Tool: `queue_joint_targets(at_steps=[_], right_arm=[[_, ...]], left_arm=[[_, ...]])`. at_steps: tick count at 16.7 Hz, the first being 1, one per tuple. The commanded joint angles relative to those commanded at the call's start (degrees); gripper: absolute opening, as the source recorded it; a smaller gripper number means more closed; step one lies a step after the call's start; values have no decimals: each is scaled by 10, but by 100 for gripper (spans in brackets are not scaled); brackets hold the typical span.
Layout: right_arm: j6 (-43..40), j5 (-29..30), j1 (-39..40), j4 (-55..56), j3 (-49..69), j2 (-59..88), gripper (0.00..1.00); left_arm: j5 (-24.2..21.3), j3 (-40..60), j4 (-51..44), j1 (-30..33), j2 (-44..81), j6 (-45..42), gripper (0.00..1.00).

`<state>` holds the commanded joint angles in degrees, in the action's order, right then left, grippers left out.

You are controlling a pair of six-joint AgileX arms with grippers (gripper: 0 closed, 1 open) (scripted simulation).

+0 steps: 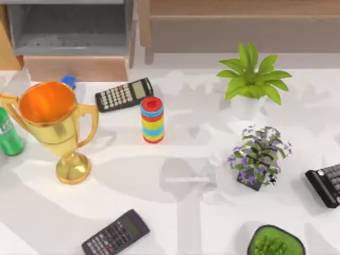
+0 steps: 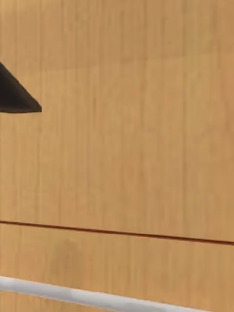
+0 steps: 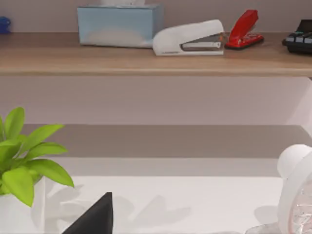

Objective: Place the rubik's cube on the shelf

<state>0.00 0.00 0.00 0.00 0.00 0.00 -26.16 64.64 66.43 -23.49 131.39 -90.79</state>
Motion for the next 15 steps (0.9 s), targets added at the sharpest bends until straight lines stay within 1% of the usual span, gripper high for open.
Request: queue_joint_targets(at_steps=[4,8,15], right_arm=[[0,0,0,0,0,0,100],[0,0,0,0,0,0,100],[0,0,0,0,0,0,100]], left_arm=[[8,44,-23,8,21,0,100],[9,49,-26,9,24,0,100],[9,49,-26,9,24,0,47]])
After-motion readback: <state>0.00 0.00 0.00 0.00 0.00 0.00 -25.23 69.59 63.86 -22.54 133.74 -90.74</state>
